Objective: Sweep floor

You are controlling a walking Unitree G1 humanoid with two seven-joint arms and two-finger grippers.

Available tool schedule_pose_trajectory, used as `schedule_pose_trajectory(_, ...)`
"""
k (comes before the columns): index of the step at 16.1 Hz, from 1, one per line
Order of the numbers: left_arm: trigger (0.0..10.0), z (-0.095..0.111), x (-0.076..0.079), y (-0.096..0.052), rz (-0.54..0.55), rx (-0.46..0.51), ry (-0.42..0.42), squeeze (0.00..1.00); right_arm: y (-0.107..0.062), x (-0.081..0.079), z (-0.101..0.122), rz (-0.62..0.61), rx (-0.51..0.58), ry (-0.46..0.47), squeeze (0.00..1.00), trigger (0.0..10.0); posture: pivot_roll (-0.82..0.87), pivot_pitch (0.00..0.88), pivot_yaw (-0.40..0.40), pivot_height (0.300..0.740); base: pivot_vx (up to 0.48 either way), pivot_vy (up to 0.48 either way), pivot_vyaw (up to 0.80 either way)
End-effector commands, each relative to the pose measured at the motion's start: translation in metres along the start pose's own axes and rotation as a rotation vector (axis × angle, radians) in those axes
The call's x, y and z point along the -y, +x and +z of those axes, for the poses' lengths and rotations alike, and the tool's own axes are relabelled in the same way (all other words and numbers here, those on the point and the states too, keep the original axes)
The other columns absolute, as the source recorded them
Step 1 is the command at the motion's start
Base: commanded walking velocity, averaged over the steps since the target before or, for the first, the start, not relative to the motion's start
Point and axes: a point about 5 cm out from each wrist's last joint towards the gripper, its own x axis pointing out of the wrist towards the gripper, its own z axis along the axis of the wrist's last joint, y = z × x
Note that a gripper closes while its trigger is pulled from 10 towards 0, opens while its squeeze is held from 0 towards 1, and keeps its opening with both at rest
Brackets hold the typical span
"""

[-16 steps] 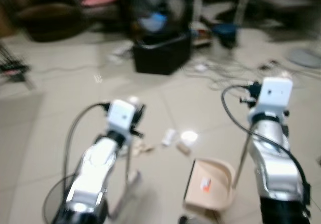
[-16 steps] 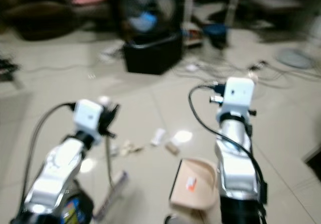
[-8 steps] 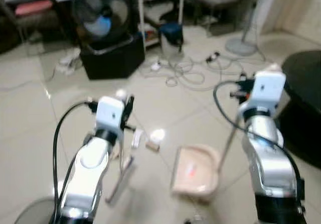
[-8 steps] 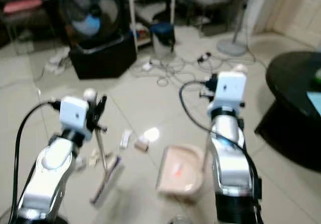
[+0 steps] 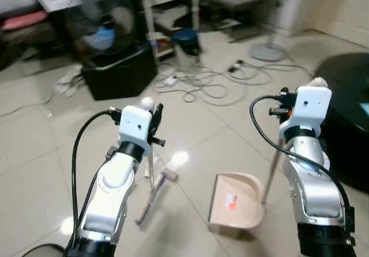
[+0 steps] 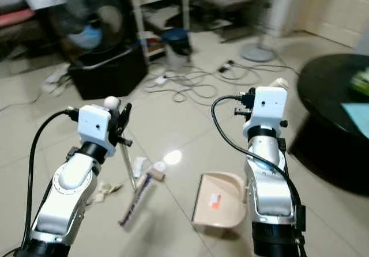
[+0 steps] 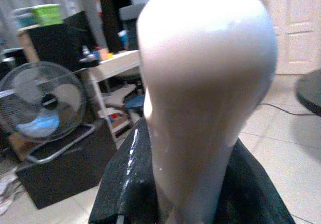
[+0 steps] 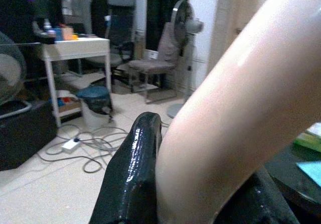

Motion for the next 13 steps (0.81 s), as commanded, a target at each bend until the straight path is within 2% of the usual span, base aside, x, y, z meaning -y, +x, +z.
schedule_pose_trajectory(1,10.0,0.0059,-0.0135,0.0009,0.043,0.026,0.045,0.0,0.0012,-0.0114,0.0129,0.021,0.051,0.071,0.0,10.0,-0.11,0.0,0.069,0.74,0.379,0.0,0.0)
schedule_pose_trajectory(2,10.0,0.0055,-0.0136,0.0014,0.042,0.025,0.044,0.0,0.0006,-0.0112,0.0126,0.015,0.046,0.08,0.0,10.0,-0.12,0.0,0.07,0.74,0.379,0.0,0.0)
schedule_pose_trajectory(4,10.0,0.0057,-0.0118,0.0049,0.03,0.029,0.045,0.0,-0.0019,-0.0115,0.0127,0.023,0.051,0.083,0.0,10.0,-0.12,0.0,0.079,0.74,0.375,0.0,-0.7)
schedule_pose_trajectory(13,10.0,0.0023,-0.0164,0.0064,0.039,0.024,0.052,0.0,-0.0014,-0.0129,0.0109,0.053,0.058,0.06,0.0,10.0,-0.12,0.0,0.078,0.74,0.373,0.0,0.0)
